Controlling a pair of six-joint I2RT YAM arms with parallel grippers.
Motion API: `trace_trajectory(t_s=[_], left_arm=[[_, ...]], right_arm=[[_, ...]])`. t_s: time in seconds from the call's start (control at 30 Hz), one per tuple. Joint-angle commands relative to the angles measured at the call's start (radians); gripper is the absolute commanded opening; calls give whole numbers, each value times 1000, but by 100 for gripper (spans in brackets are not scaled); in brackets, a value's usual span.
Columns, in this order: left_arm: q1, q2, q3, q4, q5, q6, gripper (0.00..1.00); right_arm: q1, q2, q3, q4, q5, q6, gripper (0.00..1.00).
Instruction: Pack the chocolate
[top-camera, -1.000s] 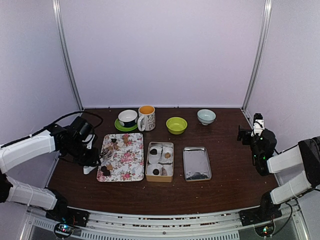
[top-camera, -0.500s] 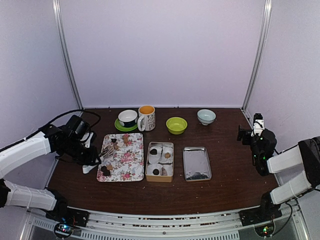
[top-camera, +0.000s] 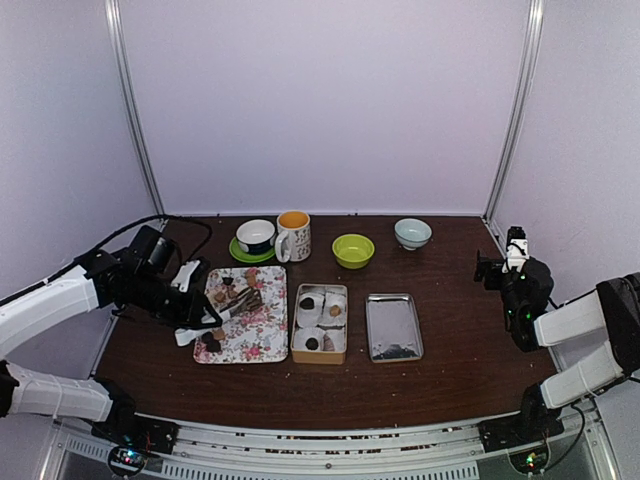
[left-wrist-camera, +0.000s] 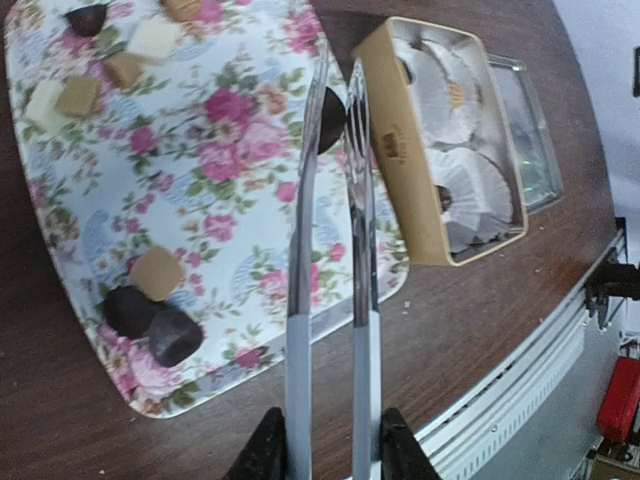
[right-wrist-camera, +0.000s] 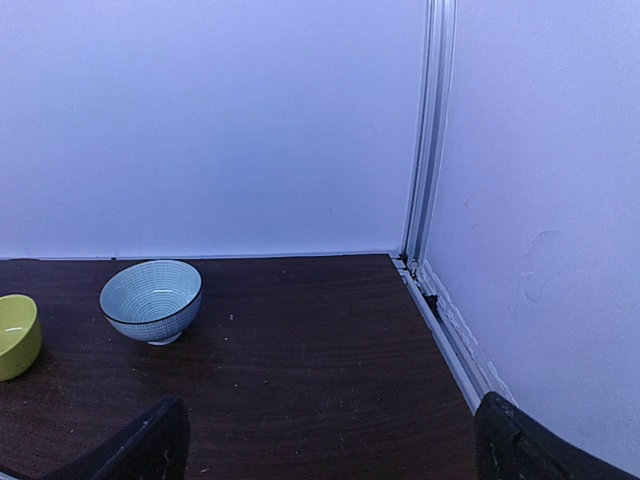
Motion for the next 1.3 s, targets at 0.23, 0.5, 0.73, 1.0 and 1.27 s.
trace_trajectory(t_s=[0.23, 0.5, 0.73, 1.0, 1.27], left_arm=[[-251, 143, 81, 258, 105, 23, 21], [-318, 231, 117, 321, 120, 21, 21], [-326, 298, 119, 347, 117, 20, 20], [-327, 347, 99, 400, 132, 13, 20], [-327, 358, 79, 403, 122, -4, 20]], right_arm=[[-6, 5, 2, 14, 20, 9, 100], [-6, 5, 3, 15, 20, 8, 100], [-6, 5, 3, 15, 20, 9, 100], [-6, 5, 2, 14, 19, 9, 100], [-6, 5, 3, 12, 19, 11, 100]])
